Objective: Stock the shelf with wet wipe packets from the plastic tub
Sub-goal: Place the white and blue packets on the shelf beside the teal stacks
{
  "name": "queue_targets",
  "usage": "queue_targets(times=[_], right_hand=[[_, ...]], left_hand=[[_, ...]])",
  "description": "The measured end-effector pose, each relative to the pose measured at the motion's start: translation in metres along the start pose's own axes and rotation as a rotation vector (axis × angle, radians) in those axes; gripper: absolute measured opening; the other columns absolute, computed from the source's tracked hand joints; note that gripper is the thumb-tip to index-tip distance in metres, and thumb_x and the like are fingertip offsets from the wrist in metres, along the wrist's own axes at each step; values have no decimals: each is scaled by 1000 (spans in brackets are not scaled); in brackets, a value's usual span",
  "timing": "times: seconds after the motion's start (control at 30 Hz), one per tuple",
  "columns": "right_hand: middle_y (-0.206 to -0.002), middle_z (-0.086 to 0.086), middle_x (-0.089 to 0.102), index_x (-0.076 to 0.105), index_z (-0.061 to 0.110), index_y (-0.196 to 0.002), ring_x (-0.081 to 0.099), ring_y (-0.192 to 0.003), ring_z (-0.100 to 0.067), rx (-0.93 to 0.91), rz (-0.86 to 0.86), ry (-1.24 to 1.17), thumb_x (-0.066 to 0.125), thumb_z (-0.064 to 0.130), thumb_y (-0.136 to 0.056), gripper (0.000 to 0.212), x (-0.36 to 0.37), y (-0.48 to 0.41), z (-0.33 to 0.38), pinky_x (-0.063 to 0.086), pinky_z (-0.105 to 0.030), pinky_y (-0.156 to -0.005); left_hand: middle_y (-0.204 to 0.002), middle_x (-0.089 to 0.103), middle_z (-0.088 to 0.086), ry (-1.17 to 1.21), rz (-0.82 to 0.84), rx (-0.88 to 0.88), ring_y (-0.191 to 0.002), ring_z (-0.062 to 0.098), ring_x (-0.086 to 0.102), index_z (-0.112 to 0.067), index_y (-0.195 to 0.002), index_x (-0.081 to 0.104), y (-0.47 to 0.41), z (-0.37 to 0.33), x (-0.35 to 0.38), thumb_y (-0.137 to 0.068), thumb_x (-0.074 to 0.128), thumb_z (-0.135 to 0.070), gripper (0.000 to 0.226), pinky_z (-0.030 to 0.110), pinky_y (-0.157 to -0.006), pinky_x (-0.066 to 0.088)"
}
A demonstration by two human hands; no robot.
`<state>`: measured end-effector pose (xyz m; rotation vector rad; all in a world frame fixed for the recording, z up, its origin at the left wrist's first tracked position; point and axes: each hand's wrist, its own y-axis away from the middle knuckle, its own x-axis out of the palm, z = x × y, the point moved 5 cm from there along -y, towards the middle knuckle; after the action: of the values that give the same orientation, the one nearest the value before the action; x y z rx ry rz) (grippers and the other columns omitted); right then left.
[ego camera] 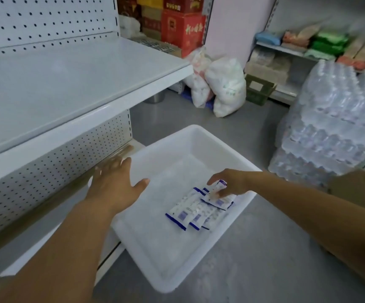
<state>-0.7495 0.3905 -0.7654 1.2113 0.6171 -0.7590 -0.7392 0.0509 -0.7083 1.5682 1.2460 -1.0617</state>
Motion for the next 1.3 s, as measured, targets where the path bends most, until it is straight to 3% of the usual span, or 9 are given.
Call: queue_targets(times=[0.17,0.47,0.57,0.67,0.83,0.97,1.13,1.2,1.3], right_hand=[[-132,8,46,50,39,-138,49,-119,-25,82,33,157,84,51,-72,76,12,-22,-10,46,-43,-103],[-116,8,50,53,38,-101,48,-108,-25,20,17,225,83,68,-60,59,7,-34,-5,46,-44,-95],[-114,4,55,52,29,-109,55,-100,-22,33,38,229,76,73,-66,66,10,-36,-1,46,-34,-86],[-117,5,50,55,29,-117,51,-106,-22,42,47,262,72,77,-67,72,13,-36,4,45,-36,-93],[-101,1,60,56,18,-97,59,-90,-21,-86,-40,86,79,56,-75,50,-10,-34,23,51,-35,-81],[-76,7,49,50,22,-81,42,-68,-13,-201,-24,16,80,45,-81,37,-17,-40,60,39,-28,-69],[-110,12,58,63,37,-111,58,-103,-15,-286,54,79,80,47,-80,36,18,-64,104,44,-32,-91],[-110,17,59,63,48,-99,64,-102,-16,-305,119,92,83,47,-73,33,30,-70,111,54,-40,-92],[-117,15,57,65,41,-112,60,-109,-15,-321,214,165,83,39,-78,39,32,-67,118,51,-43,-98]], left_hand=[[-170,-1,5,-75,77,-67,-156,25,0,-19,-161,1,2,5,13,-96,37,-69,90,51,-126,7],[-167,-21,3,-243,135,-45,-154,26,-17,-21,-160,-8,-3,18,34,-91,26,-78,96,60,-122,-3],[-163,-33,3,-312,176,-45,-152,24,-26,-21,-158,-18,0,20,42,-89,20,-82,100,68,-116,-8],[-162,-35,5,-327,155,-32,-152,24,-27,-19,-158,-18,0,20,44,-90,18,-81,99,68,-116,-7],[-163,-32,3,-295,125,-27,-152,22,-25,-21,-160,-13,2,21,44,-94,22,-75,92,65,-118,-6],[-166,-26,1,-254,65,-28,-154,21,-20,-21,-161,-7,1,22,42,-95,26,-73,90,63,-120,-4],[-167,-21,-5,-202,29,-33,-154,22,-15,-23,-161,-2,6,27,39,-96,29,-71,86,57,-123,-1],[-167,-22,-6,-186,31,-25,-154,20,-15,-23,-161,-2,7,29,39,-97,30,-70,85,56,-124,-2],[-167,-22,-6,-172,18,-16,-154,20,-15,-24,-161,-1,7,32,40,-97,29,-69,84,55,-124,-4]])
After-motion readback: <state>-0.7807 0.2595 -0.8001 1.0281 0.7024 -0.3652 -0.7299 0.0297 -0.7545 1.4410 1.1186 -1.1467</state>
